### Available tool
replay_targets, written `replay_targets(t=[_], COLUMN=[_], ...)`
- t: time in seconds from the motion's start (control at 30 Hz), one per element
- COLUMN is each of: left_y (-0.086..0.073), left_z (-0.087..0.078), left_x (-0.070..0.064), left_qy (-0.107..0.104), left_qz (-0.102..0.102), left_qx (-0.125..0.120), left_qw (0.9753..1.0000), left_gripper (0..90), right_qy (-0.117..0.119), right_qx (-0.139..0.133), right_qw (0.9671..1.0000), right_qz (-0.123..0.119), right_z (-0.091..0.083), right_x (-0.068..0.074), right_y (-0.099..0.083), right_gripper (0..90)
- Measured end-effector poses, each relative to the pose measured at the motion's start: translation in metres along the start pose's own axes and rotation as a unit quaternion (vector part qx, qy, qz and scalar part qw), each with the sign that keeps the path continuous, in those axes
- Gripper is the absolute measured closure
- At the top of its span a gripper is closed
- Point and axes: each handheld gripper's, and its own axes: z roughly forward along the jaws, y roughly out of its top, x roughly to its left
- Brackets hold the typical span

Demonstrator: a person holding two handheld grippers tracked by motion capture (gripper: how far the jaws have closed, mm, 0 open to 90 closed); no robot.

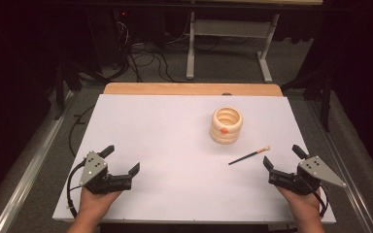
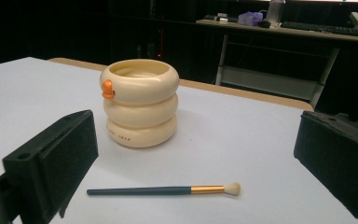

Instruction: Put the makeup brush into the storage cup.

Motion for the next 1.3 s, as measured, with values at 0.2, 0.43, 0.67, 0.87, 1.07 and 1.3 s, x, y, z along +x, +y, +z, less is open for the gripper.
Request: replay_targets(t=[0.2,0.43,0.67,0.87,1.07,1.3], left_y=[-0.0001,-0.0004,-0.0005,-0.0009,-0.0009,-0.0009], left_z=[0.0001,0.0002,0.0,0.0006,0.0004,0.0005], left_x=[-0.0008,-0.0003,0.0006,0.0007,0.0006,0.0009], left_qy=[-0.004,-0.007,-0.007,-0.006,-0.006,-0.007], left_qz=[-0.003,-0.009,-0.009,-0.009,-0.01,-0.008], left_qx=[-0.001,-0.002,-0.002,-0.001,-0.001,0.0], left_qw=[1.0,0.9999,0.9999,0.9999,0.9999,0.9999], left_gripper=[0.1,0.1,0.1,0.1,0.1,0.1], right_qy=[-0.001,-0.002,-0.003,-0.003,-0.004,-0.004], right_qx=[0.001,0.004,0.005,0.003,0.005,0.009], right_qw=[1.0,1.0,1.0,1.0,1.0,1.0], right_qz=[0.0,0.0,0.001,0.003,0.003,0.0], right_z=[-0.0007,-0.0007,-0.0007,0.0,-0.0003,0.0008], right_x=[-0.0003,0.0006,0.0002,-0.0006,-0.0006,-0.0007], right_y=[-0.0007,-0.0014,-0.0021,-0.0028,-0.003,-0.0036], right_gripper=[0.8,0.8,0.8,0.8,0.8,0.8])
